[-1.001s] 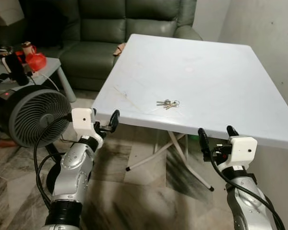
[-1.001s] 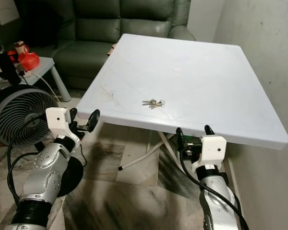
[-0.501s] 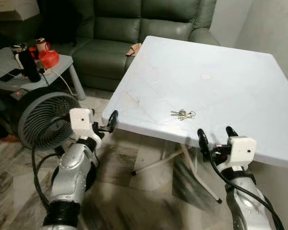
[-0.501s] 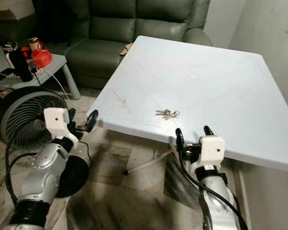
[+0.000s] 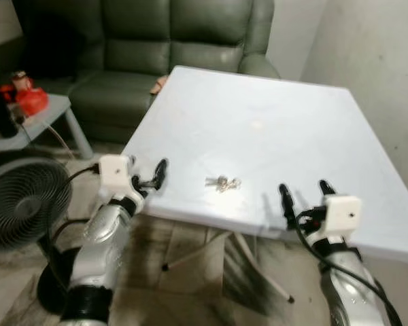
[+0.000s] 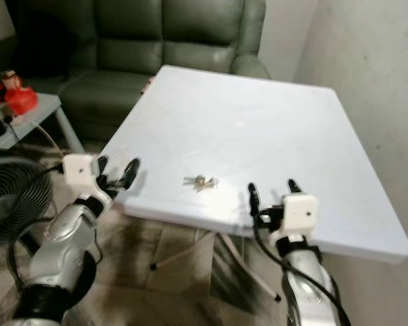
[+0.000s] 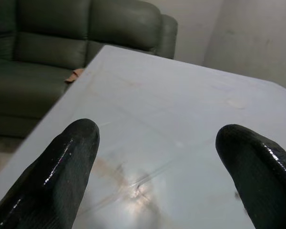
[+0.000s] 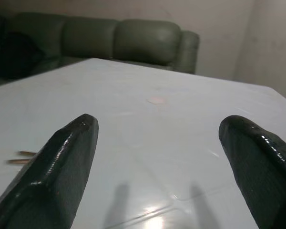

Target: Hang keys on a hook

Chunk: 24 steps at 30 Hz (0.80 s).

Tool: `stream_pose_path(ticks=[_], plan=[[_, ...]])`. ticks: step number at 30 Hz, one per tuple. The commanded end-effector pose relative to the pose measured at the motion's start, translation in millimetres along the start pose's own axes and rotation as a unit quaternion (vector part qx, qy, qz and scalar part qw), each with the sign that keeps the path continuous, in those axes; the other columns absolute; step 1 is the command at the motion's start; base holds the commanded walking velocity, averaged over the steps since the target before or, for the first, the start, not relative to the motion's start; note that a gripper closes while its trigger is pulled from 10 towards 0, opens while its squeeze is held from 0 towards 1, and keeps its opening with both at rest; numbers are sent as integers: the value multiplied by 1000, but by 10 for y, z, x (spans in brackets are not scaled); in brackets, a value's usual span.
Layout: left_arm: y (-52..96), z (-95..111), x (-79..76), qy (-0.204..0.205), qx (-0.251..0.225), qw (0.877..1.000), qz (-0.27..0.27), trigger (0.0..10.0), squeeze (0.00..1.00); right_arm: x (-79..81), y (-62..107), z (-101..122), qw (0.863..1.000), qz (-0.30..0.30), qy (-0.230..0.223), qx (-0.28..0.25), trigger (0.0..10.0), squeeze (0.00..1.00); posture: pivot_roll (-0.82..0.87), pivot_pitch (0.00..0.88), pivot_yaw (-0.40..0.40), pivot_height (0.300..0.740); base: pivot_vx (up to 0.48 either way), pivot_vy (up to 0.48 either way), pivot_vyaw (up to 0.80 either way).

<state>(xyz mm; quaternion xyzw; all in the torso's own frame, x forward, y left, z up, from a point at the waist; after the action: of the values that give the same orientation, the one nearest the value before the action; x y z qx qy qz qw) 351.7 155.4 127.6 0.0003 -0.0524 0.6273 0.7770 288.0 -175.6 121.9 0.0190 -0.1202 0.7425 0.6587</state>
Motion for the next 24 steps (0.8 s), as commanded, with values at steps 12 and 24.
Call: stream_pose_path(ticks=[12,24], plan=[[-27,-12,-129,11,3,1000,-14,10000,0,-92,29,14,1000,-11,5,2,10000,0,-51,32,-22,740,0,0,0],[-25,-26,-132,16,7,1000,-11,10000,0,-97,51,10,1000,-11,4,3,10000,0,-54,42,-24,740,0,327,0]])
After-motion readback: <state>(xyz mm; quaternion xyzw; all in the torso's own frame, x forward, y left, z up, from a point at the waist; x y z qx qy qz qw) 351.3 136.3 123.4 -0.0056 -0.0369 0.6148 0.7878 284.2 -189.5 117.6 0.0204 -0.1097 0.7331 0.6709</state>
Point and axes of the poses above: a point about 5 cm out from each wrist's last joint towards the gripper, its own y axis pointing back from the gripper into the wrist, its own z axis along the axis of the wrist's last joint, x = y × z, the point moved 3 cm from there along -y, pointing out of the wrist towards the gripper, and after that the axes turned 14 degrees about -y, right-handed, at the moved point
